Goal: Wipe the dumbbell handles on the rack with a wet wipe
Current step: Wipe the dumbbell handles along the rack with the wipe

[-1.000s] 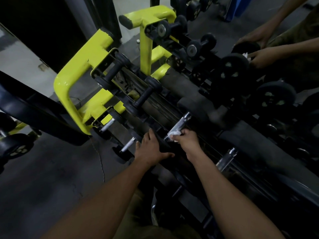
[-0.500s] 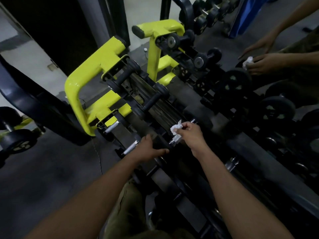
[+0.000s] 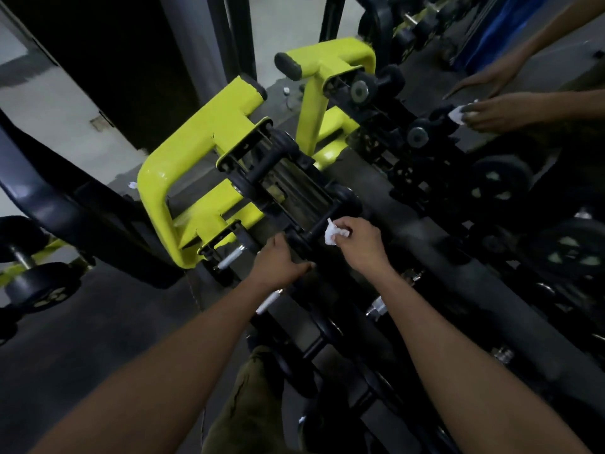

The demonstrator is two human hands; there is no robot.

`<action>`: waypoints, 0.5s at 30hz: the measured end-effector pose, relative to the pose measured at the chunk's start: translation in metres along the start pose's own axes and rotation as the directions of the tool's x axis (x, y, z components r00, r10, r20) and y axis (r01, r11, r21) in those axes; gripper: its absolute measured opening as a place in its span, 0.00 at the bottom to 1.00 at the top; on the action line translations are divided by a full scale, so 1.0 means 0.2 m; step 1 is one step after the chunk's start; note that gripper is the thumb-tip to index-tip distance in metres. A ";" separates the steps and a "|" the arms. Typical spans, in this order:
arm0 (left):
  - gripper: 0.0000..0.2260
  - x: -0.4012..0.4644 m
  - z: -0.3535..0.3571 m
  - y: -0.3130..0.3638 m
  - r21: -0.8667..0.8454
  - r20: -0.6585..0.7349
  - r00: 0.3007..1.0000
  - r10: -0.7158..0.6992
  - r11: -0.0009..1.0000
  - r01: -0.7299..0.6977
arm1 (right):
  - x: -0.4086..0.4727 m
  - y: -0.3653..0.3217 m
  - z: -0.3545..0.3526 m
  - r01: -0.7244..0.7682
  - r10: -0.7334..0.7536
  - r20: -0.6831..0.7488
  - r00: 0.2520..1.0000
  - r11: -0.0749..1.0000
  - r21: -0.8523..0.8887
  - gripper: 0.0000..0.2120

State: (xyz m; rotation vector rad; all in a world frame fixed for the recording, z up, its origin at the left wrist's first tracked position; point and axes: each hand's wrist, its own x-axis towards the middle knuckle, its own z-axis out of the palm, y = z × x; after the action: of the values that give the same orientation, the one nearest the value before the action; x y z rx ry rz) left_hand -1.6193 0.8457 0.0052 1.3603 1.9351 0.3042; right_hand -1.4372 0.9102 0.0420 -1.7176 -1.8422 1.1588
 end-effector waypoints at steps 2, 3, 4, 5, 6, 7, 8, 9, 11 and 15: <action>0.45 0.09 0.00 -0.04 0.048 0.057 0.998 0.019 0.999 -0.021 | 0.08 -0.01 0.07 0.053 -0.053 0.011 0.999 0.994 -0.091 0.08; 0.48 0.13 0.01 -0.06 0.080 0.094 0.995 0.028 0.996 -0.036 | 0.11 -0.02 0.10 0.080 -0.077 0.020 0.997 0.984 -0.159 0.11; 0.51 0.17 0.02 -0.08 0.113 0.128 0.991 0.032 0.992 -0.047 | 0.15 -0.02 0.14 0.109 -0.105 0.030 0.994 0.964 -0.244 0.14; 0.52 0.20 0.03 -0.09 0.143 0.154 0.988 0.029 0.988 -0.051 | 0.18 -0.03 0.17 0.140 -0.131 0.049 0.990 0.934 -0.330 0.16; 0.53 0.22 0.04 -0.10 0.172 0.161 0.987 0.026 0.984 -0.054 | 0.21 -0.04 0.20 0.167 -0.149 0.078 0.986 0.901 -0.401 0.17; 0.52 0.23 0.06 -0.10 0.199 0.158 0.987 0.026 0.978 -0.057 | 0.24 -0.03 0.23 0.194 -0.155 0.123 0.980 0.869 -0.455 0.16; 0.52 0.24 0.07 -0.10 0.216 0.153 0.988 0.029 0.974 -0.062 | 0.26 -0.03 0.27 0.232 -0.160 0.184 0.970 0.833 -0.502 0.14; 0.51 0.25 0.08 -0.10 0.224 0.157 0.987 0.033 0.972 -0.068 | 0.28 -0.03 0.30 0.283 -0.169 0.253 0.953 0.795 -0.536 0.11; 0.49 0.28 0.08 -0.10 0.233 0.202 0.979 0.027 0.970 -0.075 | 0.30 0.01 0.35 0.378 -0.201 0.353 0.914 0.737 -0.560 0.10; 0.46 0.32 0.03 -0.08 0.257 0.304 0.953 -0.022 0.965 -0.060 | 0.31 0.03 0.32 0.430 -0.261 0.358 0.896 0.707 -0.561 0.12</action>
State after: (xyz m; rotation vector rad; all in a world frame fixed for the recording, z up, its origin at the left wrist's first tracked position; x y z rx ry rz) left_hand -1.6374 0.8953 -0.0363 1.4973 1.7457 -0.1563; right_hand -1.4920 0.9477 -0.0164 -1.4279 -2.8140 0.6482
